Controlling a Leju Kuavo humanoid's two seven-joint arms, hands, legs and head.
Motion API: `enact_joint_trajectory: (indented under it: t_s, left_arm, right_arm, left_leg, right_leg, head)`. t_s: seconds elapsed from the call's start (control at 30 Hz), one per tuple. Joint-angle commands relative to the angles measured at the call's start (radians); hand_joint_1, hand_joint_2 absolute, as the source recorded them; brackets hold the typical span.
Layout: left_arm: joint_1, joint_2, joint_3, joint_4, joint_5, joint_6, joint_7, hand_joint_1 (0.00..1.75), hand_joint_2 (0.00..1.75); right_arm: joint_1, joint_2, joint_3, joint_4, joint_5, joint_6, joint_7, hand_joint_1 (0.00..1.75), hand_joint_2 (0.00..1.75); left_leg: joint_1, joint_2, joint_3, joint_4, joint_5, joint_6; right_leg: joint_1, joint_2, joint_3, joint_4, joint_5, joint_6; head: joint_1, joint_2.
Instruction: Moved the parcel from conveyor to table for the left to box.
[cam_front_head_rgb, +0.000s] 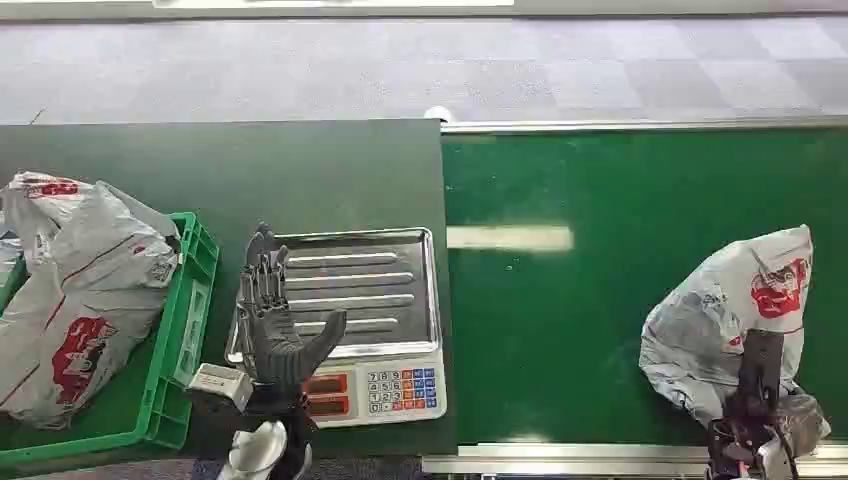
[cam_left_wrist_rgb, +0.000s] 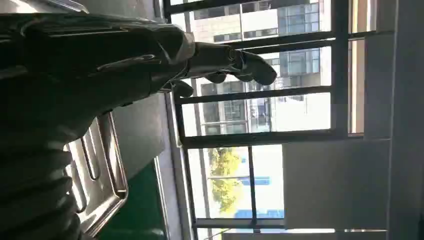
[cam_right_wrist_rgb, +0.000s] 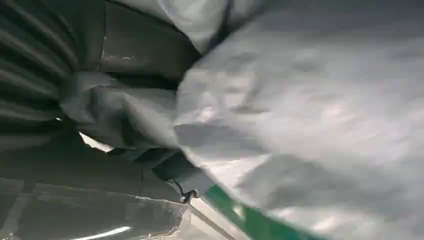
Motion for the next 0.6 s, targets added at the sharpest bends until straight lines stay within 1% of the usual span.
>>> enact_joint_trajectory:
  t_s: [0.03,0.13,0.17,0.2,0.27,0.3,0.33,0.4,0.43,0.47,0.53,0.6]
  left_arm:
    - [-0.030,0.000,0.012,0.057,-0.007,0.006,-0.003,0.00,1.75]
    - [-0.030,0.000,0.012,0.057,-0.007,0.006,-0.003,0.00,1.75]
    - [-0.030,0.000,0.012,0.057,-0.007,0.006,-0.003,0.00,1.75]
    - [-0.030,0.001,0.014,0.058,-0.007,0.004,-0.003,0.00,1.75]
    - [-0.029,0.003,0.018,0.065,-0.016,0.000,-0.003,0.00,1.75]
    - [-0.028,0.006,0.018,0.065,-0.018,-0.003,-0.003,0.00,1.75]
    - [-0.026,0.009,0.021,0.062,-0.021,-0.004,-0.003,0.00,1.75]
    - [-0.022,0.018,0.032,0.047,-0.023,-0.009,-0.003,0.00,1.75]
    - [-0.024,0.024,0.048,0.039,-0.014,-0.014,-0.003,0.00,1.75]
    - [-0.028,0.023,0.070,0.041,-0.012,-0.031,-0.003,0.00,1.75]
    - [-0.028,0.023,0.070,0.041,-0.012,-0.031,-0.003,0.00,1.75]
    - [-0.028,0.023,0.070,0.041,-0.012,-0.031,-0.003,0.00,1.75]
  right_arm:
    - [-0.045,0.027,-0.082,-0.016,-0.034,-0.013,-0.122,1.75,1.75]
    - [-0.045,0.027,-0.082,-0.016,-0.034,-0.013,-0.122,1.75,1.75]
    - [-0.045,0.027,-0.082,-0.016,-0.034,-0.013,-0.122,1.75,1.75]
    - [-0.050,0.031,-0.089,-0.023,-0.043,-0.018,-0.155,1.75,1.75]
    - [-0.075,0.034,-0.094,-0.042,-0.049,-0.031,-0.259,1.75,1.75]
    - [-0.086,0.035,-0.090,-0.063,-0.044,-0.046,-0.292,1.75,1.75]
    - [-0.096,0.042,-0.096,-0.104,-0.038,-0.046,-0.329,1.75,1.75]
    - [-0.111,0.077,-0.108,-0.244,-0.019,-0.046,-0.419,1.75,1.75]
    - [-0.111,0.115,-0.090,-0.392,-0.066,-0.045,-0.569,1.75,1.75]
    - [-0.074,0.159,-0.047,-0.606,-0.076,0.009,-0.521,1.75,1.75]
    - [-0.074,0.159,-0.047,-0.606,-0.076,0.009,-0.521,1.75,1.75]
    - [-0.074,0.159,-0.047,-0.606,-0.076,0.009,-0.521,1.75,1.75]
  left_leg:
    - [-0.001,0.003,0.000,-0.001,0.000,0.000]
    - [-0.001,0.001,0.000,-0.001,0.000,0.000]
    - [-0.001,0.002,0.000,-0.001,0.001,0.000]
    - [-0.001,0.001,0.000,-0.001,0.000,0.000]
    - [-0.001,0.002,0.000,-0.001,0.000,0.000]
    - [-0.001,0.003,0.000,0.000,0.000,0.000]
    - [-0.001,0.004,-0.001,-0.001,0.000,0.000]
    - [-0.002,0.006,-0.001,0.000,0.000,0.000]
    - [-0.002,0.006,-0.002,0.000,0.000,0.000]
    - [-0.002,0.007,-0.002,0.000,0.000,0.000]
    - [-0.003,0.007,-0.003,0.000,0.001,0.000]
    - [-0.001,0.003,-0.002,0.000,0.001,0.000]
  right_leg:
    - [-0.001,0.004,-0.001,-0.001,0.001,0.000]
    - [0.000,0.002,-0.001,0.000,0.001,0.000]
    - [-0.001,0.003,-0.001,-0.001,0.001,-0.001]
    - [-0.001,0.002,-0.001,0.000,0.001,0.000]
    - [-0.001,0.003,-0.001,0.000,0.001,0.000]
    - [-0.001,0.004,-0.002,0.000,0.001,0.000]
    - [-0.001,0.005,-0.003,0.001,0.001,0.000]
    - [-0.002,0.007,-0.004,0.001,0.002,-0.001]
    - [-0.002,0.007,-0.005,0.002,0.001,0.000]
    - [-0.002,0.008,-0.005,0.002,0.002,-0.001]
    - [-0.003,0.008,-0.007,0.003,0.002,-0.001]
    - [-0.001,0.004,-0.004,0.002,0.001,-0.001]
  head:
    - [0.000,0.000]
    - [0.000,0.000]
    - [0.000,0.000]
    - [0.000,0.000]
    - [0.000,0.000]
    - [0.000,0.000]
    - [0.000,0.000]
    - [0.000,0.000]
    - [0.000,0.000]
    - [0.000,0.000]
    - [0.000,0.000]
    - [0.000,0.000]
